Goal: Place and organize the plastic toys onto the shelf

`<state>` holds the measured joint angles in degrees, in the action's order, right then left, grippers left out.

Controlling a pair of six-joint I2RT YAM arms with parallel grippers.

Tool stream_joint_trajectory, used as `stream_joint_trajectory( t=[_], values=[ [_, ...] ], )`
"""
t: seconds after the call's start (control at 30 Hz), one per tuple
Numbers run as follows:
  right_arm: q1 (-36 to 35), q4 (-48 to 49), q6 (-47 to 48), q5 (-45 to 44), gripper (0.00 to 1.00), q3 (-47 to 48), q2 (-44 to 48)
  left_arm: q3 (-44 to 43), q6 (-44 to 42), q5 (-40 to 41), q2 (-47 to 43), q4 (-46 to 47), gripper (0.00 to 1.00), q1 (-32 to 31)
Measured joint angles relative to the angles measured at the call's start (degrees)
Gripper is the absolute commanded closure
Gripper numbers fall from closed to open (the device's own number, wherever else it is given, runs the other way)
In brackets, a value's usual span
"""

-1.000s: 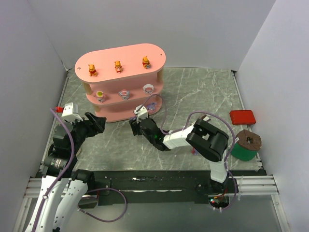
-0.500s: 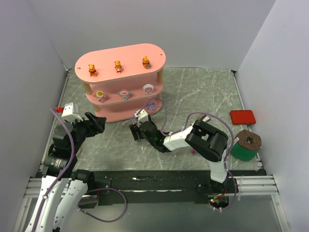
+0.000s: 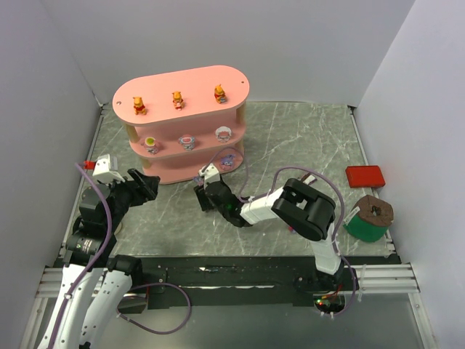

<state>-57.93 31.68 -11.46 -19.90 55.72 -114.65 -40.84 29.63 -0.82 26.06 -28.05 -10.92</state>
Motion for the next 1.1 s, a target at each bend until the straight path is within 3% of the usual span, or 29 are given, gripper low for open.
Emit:
stream_joint_trajectory(
  t=[0.03,0.1,0.13,0.3,0.73,1.1],
  values=[
    [0.0,-0.5,-0.1,-0.1,0.60,0.5,-0.1,0.0,0.0,0.0,0.0,0.0,0.22,0.0],
    [0.0,-1.4,-0.2,-0.1,0.70,1.4,-0.4,0.0,0.0,0.0,0.0,0.0,0.22,0.0],
    [0.0,-1.5,-0.5,-0.1,0.79,1.8,-0.7,0.0,0.0,0.0,0.0,0.0,0.22,0.0],
    [0.0,-1.4,-0.6,-0.3,1.00,2.2,-1.0,0.0,0.0,0.0,0.0,0.0,0.22,0.0],
    [0.0,1.6,-0.9,-2.6,1.00,1.0,1.6,0.0,0.0,0.0,0.0,0.0,0.21,0.0],
    [0.4,1.4,-0.9,-4.9,1.00,7.9,0.1,0.0,0.0,0.0,0.0,0.0,0.22,0.0]
  ],
)
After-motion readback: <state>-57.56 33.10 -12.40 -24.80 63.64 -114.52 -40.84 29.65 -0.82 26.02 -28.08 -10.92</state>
